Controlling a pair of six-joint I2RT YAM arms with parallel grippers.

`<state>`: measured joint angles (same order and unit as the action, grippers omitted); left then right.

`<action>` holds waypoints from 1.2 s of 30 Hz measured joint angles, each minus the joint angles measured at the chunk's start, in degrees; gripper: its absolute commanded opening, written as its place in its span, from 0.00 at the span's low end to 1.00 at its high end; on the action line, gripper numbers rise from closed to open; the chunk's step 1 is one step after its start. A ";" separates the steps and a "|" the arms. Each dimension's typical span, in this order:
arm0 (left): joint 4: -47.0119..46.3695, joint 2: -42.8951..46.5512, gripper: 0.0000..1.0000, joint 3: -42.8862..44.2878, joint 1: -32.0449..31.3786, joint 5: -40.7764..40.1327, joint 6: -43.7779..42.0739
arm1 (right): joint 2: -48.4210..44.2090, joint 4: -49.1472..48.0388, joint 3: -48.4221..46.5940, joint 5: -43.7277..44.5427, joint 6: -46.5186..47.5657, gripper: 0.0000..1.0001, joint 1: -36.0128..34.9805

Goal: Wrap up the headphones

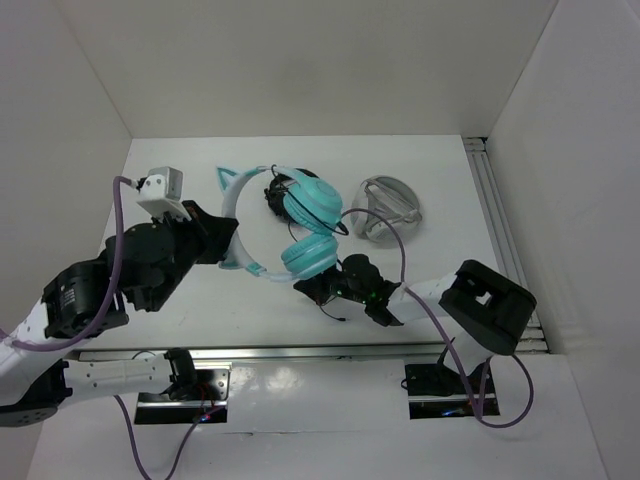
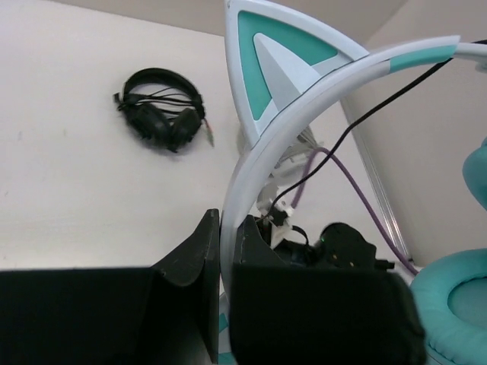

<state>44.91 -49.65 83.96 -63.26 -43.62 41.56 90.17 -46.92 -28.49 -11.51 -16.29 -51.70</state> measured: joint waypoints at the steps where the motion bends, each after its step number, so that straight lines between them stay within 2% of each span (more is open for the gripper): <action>1: 1.33 -0.20 0.00 0.07 0.00 -2.03 1.64 | 0.22 -0.52 0.37 0.07 -0.31 0.00 -0.26; 4: 6.69 -1.51 0.00 1.64 -0.04 -8.13 7.74 | 0.35 -1.16 0.87 0.63 -0.59 0.00 -2.05; 7: 13.00 -3.56 0.00 3.87 -0.02 -15.02 15.02 | -0.39 -0.46 0.96 4.24 -0.52 0.00 -7.06; 11: 21.86 -6.56 0.00 4.96 4.39 -20.48 25.16 | -5.84 5.16 0.70 14.16 0.24 0.00 -20.55; 15: 26.75 -9.49 0.00 4.11 13.14 -20.83 27.67 | -11.39 12.90 -2.80 27.17 0.92 0.00 -34.56; 21: 25.22 -10.43 0.00 -1.57 21.57 -17.94 22.75 | -13.77 29.49 -13.20 47.25 0.92 0.00 -46.73; 27: 23.19 -15.23 0.00 -4.90 22.99 -15.19 14.93 | -13.77 48.06 -24.85 61.18 3.82 0.00 -51.52; 31: 22.84 -20.50 0.00 -6.10 20.96 -12.02 8.37 | -14.01 56.68 -29.86 69.72 7.76 0.01 -51.60; 36: 22.34 -23.19 0.00 -8.63 12.94 -4.90 0.81 | -16.26 62.84 -33.05 78.79 14.75 0.02 -48.96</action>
<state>67.24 -72.84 75.33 -50.33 -48.51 42.37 73.91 15.92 -61.54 67.29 -1.54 -100.66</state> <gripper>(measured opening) 0.126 0.026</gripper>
